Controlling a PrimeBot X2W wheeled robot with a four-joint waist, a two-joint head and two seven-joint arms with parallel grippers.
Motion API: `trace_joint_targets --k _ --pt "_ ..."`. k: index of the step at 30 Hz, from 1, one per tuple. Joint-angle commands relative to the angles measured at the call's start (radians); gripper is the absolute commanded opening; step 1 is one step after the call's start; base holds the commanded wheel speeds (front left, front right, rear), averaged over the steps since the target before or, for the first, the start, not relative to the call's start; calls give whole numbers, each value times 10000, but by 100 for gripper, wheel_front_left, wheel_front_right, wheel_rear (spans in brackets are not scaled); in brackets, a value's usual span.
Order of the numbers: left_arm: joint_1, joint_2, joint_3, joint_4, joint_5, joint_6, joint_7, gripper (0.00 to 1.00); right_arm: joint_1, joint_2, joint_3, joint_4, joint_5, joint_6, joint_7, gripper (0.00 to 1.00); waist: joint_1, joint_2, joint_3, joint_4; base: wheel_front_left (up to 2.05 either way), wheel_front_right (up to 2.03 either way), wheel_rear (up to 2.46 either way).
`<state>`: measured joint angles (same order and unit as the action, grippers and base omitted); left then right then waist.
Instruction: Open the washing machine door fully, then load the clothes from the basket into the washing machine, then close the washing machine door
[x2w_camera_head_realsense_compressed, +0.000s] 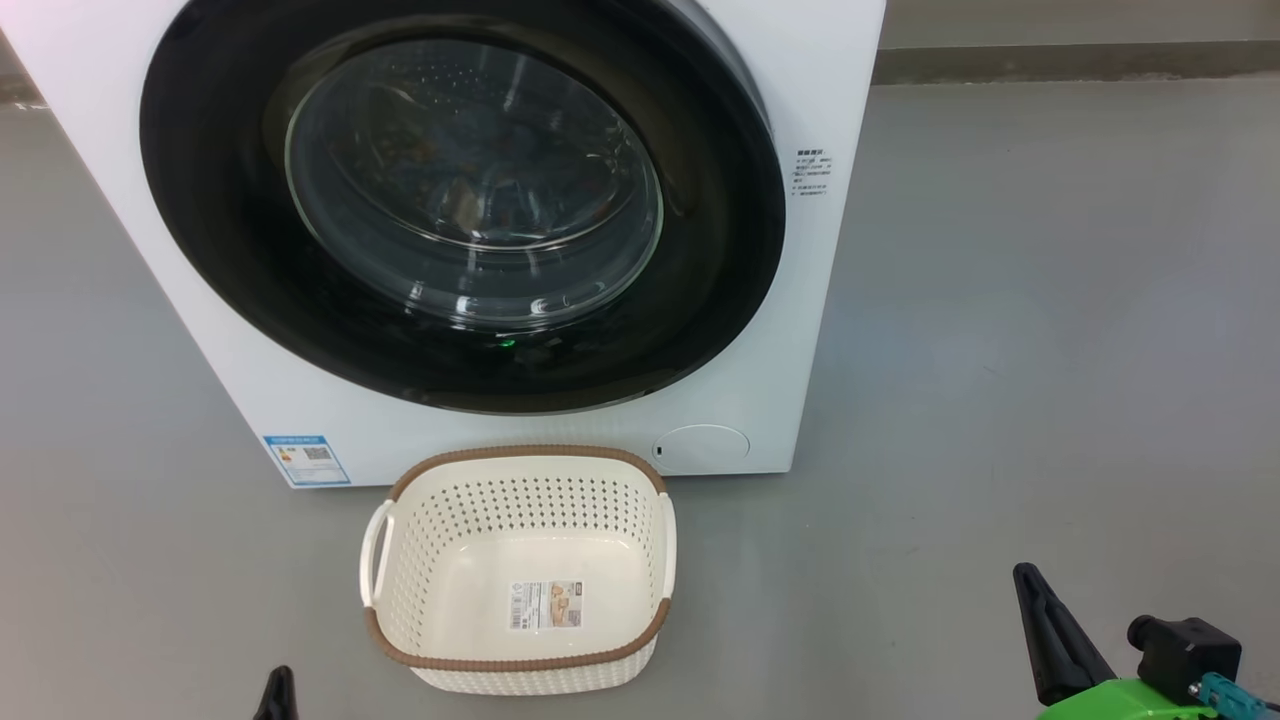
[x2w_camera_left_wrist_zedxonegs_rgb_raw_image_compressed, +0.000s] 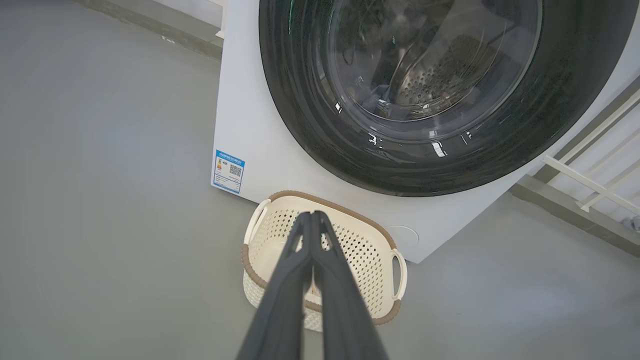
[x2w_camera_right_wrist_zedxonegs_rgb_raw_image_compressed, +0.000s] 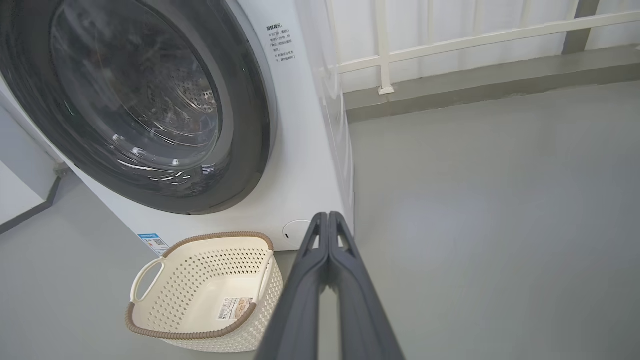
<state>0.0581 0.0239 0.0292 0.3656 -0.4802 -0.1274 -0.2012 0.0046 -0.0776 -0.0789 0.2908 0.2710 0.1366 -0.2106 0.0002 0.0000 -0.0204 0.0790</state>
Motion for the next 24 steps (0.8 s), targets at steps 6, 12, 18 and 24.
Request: trace_joint_targets --k 6,12,18,24 --pt "-410 134 152 -338 -816 -6 202 0 -325 -32 -53 -292 1100 -11 231 0 -2 0 15 -50 0 0 0" --pt "-483 142 191 -389 -1427 -8 372 0 -371 -14 -68 -303 1817 -14 404 0 -2 0 28 -93 0 0 0" --pt "-544 148 225 -431 -1939 -9 516 0 -410 1 -82 -312 2418 -16 551 0 -2 0 39 -130 0 0 0" --pt "-618 156 266 -482 -2553 -10 689 0 -457 19 -100 -322 3138 -19 727 0 -2 0 52 -173 0 0 0"
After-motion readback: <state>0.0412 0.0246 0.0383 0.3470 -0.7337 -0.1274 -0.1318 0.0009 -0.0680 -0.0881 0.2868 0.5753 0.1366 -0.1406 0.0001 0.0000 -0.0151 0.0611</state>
